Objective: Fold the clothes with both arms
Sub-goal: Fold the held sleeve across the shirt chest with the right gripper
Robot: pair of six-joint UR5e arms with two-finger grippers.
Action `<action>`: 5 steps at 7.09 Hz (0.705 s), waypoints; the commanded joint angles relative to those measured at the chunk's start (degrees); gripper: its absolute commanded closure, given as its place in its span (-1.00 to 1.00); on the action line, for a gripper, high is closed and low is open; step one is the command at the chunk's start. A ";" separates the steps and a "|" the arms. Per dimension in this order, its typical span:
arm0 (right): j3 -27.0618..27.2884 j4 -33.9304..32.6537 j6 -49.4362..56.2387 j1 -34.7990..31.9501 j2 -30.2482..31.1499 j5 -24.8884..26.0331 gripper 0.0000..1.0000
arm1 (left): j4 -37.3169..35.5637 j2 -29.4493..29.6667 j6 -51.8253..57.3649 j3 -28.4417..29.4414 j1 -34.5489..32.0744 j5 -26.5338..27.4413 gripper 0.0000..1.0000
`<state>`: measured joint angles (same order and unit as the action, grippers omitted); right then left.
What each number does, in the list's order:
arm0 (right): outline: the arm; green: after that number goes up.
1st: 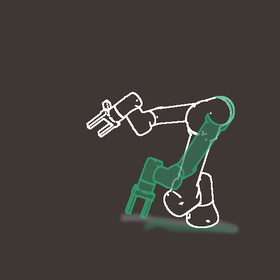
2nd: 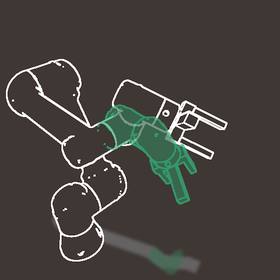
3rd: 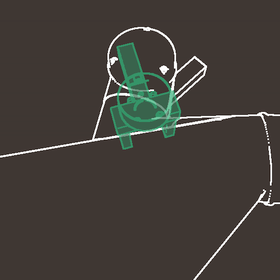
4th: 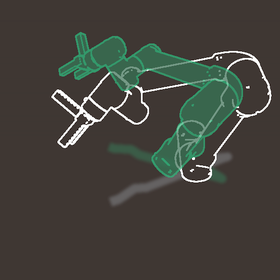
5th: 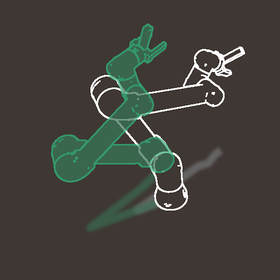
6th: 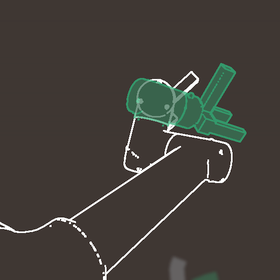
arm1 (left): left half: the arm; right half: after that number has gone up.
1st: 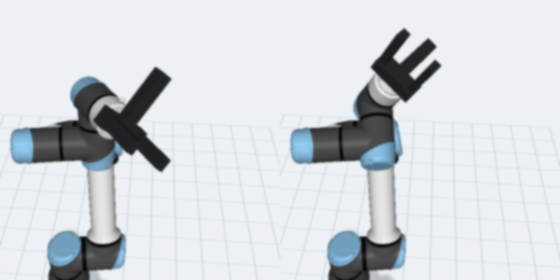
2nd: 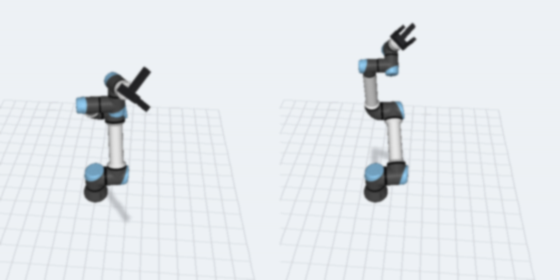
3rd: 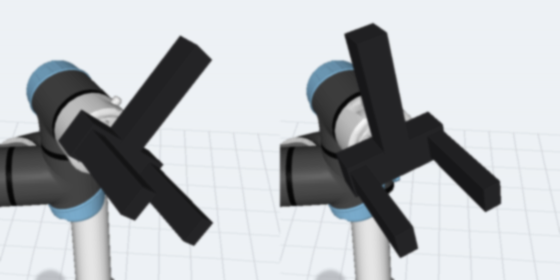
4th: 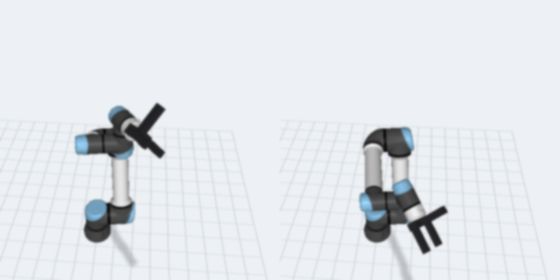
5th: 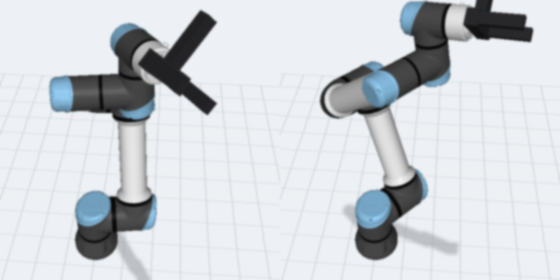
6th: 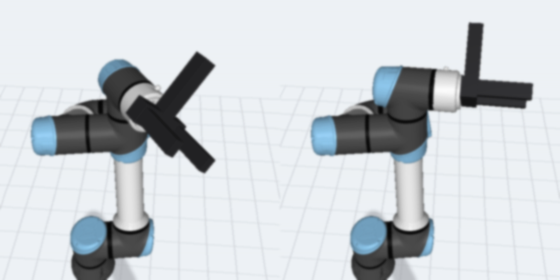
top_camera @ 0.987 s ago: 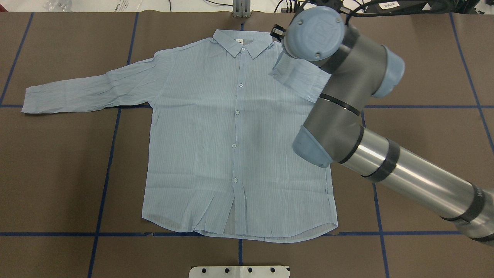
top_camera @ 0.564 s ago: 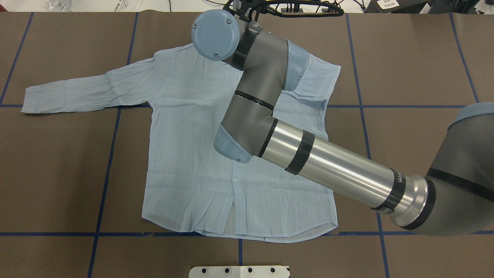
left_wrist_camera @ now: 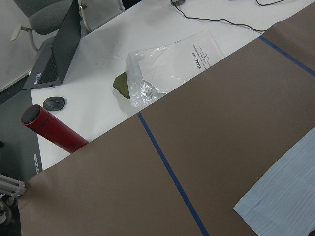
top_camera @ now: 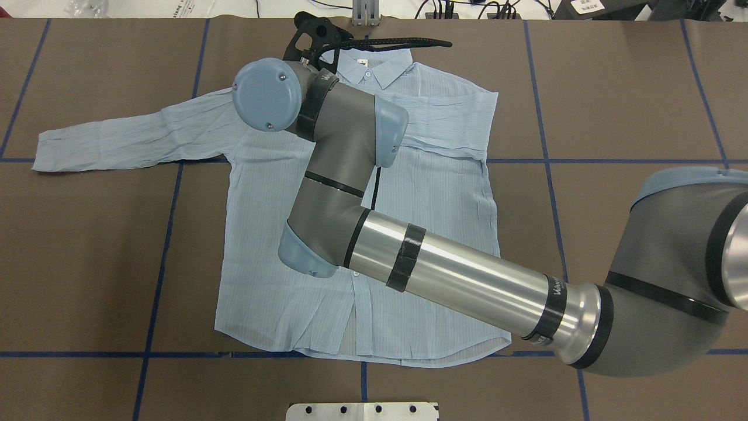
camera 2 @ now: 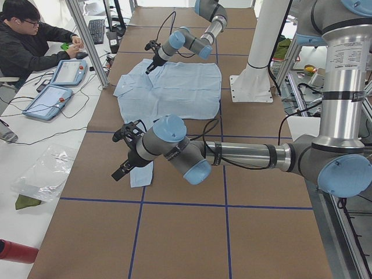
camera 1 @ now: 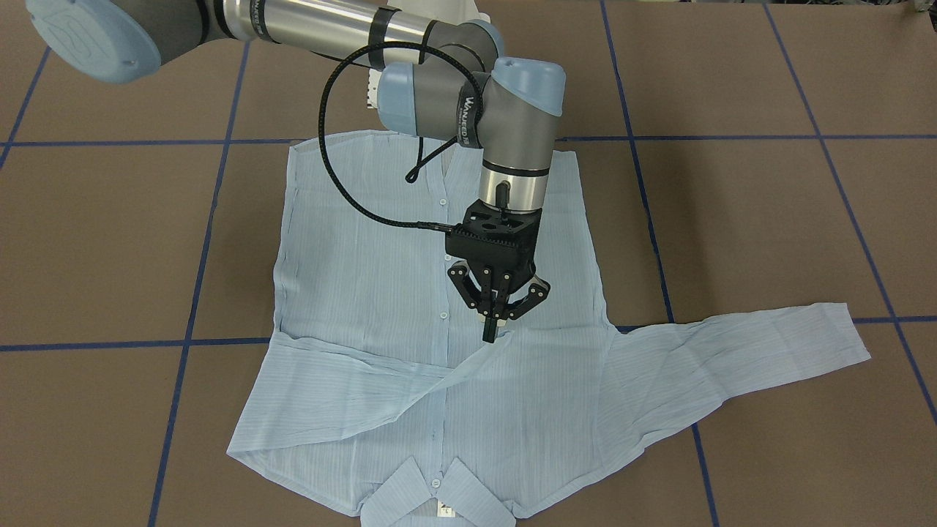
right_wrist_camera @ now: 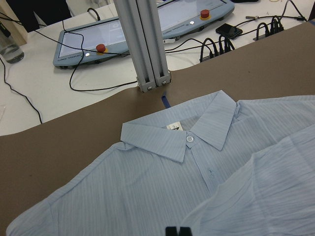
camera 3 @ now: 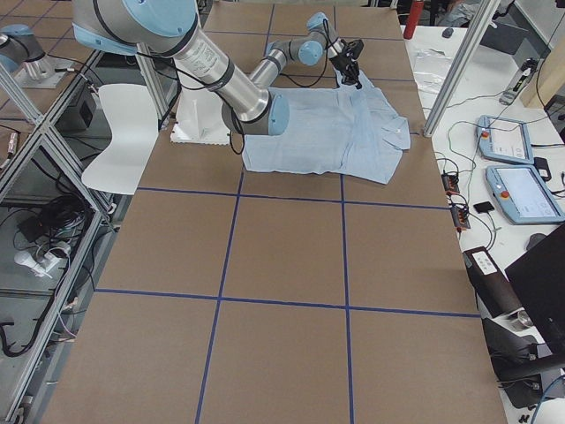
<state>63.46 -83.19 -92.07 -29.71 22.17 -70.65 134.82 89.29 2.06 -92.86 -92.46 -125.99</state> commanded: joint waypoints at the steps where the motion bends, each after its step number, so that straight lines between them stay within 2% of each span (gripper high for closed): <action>1: -10.30 1.09 0.75 0.62 -8.05 -0.10 -0.96 | 0.00 -0.08 -0.04 -0.04 0.00 -0.05 -1.00; 3: -11.07 3.64 0.84 -0.25 -8.99 -1.06 -0.97 | 0.00 0.01 -0.04 0.31 0.00 -0.05 -1.00; 4: -10.90 3.56 2.32 -2.34 -8.90 -3.94 -0.98 | 0.00 0.79 -0.91 1.36 0.09 -0.05 -1.00; 5: -10.37 3.56 5.99 -5.41 -8.29 -9.71 -0.99 | 1.65 1.67 -9.19 1.81 0.35 -0.13 -1.00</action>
<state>52.76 -79.72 -89.24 -32.15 13.53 -75.16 135.28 90.07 -0.87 -91.74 -92.32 -126.06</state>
